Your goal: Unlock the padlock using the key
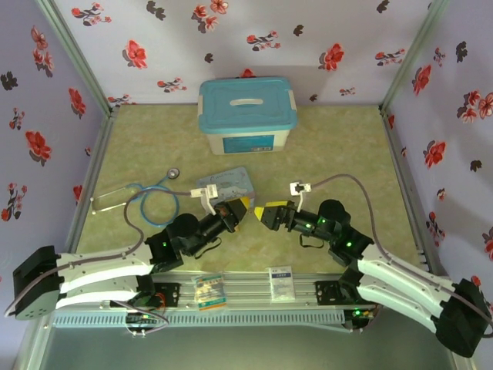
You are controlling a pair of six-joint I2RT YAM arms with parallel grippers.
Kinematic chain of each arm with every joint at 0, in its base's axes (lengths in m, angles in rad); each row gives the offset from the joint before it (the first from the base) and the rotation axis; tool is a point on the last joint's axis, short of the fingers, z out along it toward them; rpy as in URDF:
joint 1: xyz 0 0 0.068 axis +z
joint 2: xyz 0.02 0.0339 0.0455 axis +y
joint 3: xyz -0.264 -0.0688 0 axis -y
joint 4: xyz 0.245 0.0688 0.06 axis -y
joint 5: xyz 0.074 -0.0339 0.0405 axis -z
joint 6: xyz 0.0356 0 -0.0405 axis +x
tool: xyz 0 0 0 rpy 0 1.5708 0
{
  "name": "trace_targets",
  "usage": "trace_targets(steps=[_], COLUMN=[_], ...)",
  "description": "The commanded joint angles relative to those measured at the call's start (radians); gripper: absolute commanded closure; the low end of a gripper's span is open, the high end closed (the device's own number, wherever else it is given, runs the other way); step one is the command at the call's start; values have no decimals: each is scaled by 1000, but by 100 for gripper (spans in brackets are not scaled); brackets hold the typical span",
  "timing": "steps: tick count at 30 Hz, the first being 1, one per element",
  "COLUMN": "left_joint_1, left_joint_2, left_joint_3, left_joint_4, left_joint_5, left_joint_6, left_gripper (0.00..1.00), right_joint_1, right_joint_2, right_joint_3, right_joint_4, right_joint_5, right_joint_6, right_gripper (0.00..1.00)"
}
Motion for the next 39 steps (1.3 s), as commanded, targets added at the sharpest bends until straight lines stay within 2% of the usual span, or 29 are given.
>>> trace_targets(steps=[1, 4, 6, 8, 13, 22, 31, 35, 39], left_joint_1=[6, 6, 6, 6, 6, 5, 5, 5, 6], left_joint_2=[-24, -9, 6, 13, 10, 29, 44, 44, 44], left_joint_3=[-14, -23, -29, -10, 13, -8, 0, 3, 9], left_joint_4=[71, 120, 169, 150, 111, 151, 176, 177, 170], left_joint_5=[5, 8, 9, 10, 8, -8, -14, -15, -15], left_joint_6=[38, 25, 14, 21, 31, 0, 8, 8, 12], left_gripper=[100, 100, 100, 100, 100, 100, 100, 100, 100], right_joint_1=[-5, 16, 35, 46, 50, 53, 59, 60, 61], right_joint_2=[35, 110, 167, 218, 280, 267, 254, 245, 249], right_joint_3=[-21, -2, 4, 10, -16, -38, -53, -57, -59], right_joint_4=[296, 396, 473, 529, 671, 664, 647, 636, 625], right_joint_5=[-96, -153, -157, -171, -166, -162, -164, -160, -156], right_joint_6=[102, 131, 147, 160, 205, 195, 182, 174, 170], right_gripper=[3, 4, 7, 12, 35, 62, 67, 74, 71])
